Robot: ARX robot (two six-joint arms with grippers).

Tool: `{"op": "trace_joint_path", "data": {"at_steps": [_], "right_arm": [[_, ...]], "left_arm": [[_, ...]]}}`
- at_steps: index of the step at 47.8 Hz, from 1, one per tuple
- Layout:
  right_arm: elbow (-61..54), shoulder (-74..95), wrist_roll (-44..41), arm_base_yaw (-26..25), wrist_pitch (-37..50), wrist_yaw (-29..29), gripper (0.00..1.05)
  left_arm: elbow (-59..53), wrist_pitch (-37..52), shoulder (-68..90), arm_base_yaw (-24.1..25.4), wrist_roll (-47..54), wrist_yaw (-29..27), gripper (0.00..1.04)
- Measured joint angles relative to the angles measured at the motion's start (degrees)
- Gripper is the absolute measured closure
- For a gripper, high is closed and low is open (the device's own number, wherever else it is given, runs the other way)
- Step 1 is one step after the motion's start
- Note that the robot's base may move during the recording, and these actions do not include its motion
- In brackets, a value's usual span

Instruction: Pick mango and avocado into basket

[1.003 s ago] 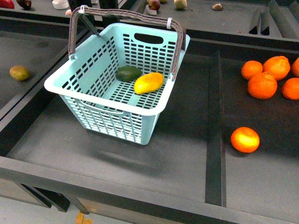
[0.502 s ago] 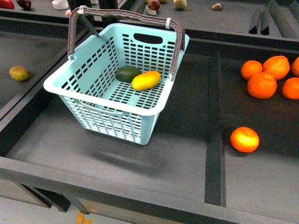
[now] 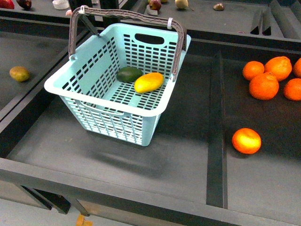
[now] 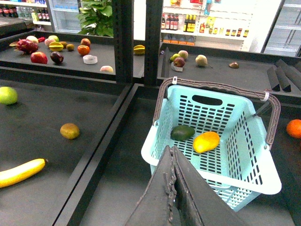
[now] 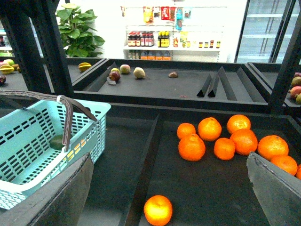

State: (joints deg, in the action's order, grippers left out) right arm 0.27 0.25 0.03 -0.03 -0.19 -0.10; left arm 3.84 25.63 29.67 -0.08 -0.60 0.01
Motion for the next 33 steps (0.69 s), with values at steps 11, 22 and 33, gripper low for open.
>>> {"op": "trace_joint_path", "data": {"at_steps": [11,22,33], "right_arm": [[0.0,0.0,0.0,0.0,0.0,0.0,0.08],[0.0,0.0,0.0,0.0,0.0,0.0,0.08],[0.0,0.0,0.0,0.0,0.0,0.0,0.08]], "left_arm": [[-1.6,-4.3,-6.0,0.0,0.1,0.0,1.02],[-2.8,-7.4,-11.8,0.0,0.2,0.0,1.02],[-2.8,-13.0,-17.3,0.0,0.2,0.0,1.02]]}}
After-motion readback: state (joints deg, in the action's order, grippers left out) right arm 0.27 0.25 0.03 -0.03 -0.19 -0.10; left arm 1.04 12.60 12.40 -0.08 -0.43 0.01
